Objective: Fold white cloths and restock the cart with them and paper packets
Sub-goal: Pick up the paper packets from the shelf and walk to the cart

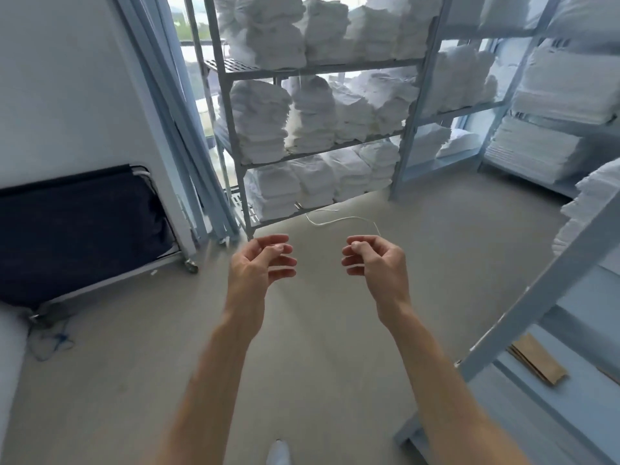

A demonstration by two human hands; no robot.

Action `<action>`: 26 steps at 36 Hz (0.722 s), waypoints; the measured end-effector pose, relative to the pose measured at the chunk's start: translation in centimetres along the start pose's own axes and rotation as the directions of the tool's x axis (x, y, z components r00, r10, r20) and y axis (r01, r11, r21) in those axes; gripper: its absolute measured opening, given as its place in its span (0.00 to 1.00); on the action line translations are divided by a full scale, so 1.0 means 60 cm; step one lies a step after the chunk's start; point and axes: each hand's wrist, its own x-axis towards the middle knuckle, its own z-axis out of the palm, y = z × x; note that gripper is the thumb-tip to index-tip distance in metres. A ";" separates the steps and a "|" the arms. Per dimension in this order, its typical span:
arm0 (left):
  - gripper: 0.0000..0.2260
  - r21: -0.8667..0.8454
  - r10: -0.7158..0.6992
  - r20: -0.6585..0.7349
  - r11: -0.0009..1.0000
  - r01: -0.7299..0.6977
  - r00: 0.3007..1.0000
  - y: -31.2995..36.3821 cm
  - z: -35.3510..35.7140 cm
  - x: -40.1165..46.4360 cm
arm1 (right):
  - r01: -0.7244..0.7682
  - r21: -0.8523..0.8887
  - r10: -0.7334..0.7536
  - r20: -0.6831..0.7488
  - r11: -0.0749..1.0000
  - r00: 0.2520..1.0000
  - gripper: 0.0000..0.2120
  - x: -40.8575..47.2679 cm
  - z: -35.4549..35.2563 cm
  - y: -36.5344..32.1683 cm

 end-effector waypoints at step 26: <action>0.08 0.114 -0.112 0.379 0.991 0.074 0.918 -0.138 0.294 0.699 | -0.010 0.062 0.033 -0.385 0.998 0.922 0.10 0.687 -0.012 0.043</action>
